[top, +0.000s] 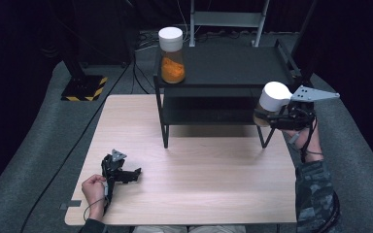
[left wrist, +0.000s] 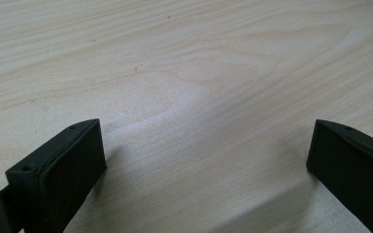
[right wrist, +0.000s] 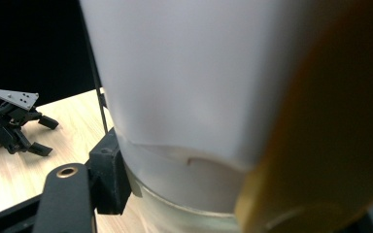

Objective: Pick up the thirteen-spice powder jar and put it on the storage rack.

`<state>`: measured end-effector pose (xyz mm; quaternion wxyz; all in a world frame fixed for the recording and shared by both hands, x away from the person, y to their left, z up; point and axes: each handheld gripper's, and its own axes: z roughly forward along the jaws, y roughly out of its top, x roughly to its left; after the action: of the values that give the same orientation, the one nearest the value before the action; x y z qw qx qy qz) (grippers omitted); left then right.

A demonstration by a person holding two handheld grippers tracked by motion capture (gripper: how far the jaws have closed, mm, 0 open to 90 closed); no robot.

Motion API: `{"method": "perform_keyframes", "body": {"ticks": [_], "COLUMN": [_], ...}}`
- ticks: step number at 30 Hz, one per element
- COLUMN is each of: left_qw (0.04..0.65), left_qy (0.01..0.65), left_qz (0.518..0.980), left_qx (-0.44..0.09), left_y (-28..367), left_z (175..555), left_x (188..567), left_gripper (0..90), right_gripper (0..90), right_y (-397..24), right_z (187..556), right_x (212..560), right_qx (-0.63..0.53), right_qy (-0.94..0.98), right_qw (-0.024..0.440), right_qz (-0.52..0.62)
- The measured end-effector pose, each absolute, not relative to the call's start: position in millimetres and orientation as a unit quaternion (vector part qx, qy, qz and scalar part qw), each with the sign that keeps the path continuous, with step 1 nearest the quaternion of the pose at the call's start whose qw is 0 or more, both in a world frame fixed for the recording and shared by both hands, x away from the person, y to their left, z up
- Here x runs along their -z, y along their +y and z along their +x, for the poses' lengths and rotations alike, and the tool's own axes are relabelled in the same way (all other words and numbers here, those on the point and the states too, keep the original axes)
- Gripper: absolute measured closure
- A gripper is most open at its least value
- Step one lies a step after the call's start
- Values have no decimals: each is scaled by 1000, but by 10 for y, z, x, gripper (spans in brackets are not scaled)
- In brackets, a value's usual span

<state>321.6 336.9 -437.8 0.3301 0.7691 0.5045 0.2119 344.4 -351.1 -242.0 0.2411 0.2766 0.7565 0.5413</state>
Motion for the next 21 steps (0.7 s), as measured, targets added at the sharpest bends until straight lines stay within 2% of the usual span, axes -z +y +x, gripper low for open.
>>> {"method": "perform_keyframes", "body": {"ticks": [21], "left_qw": [330], "left_qy": [504], "left_qz": [769], "left_qx": [-212], "left_y": [3369], "left_z": [3216], "left_x": [4378], "left_gripper": [0], "right_gripper": [300], "right_y": [-3589], "right_z": [3522], "right_x": [2083], "right_qx": [-546], "right_qy": [761], "right_qw": [237], "right_qz": [258]}}
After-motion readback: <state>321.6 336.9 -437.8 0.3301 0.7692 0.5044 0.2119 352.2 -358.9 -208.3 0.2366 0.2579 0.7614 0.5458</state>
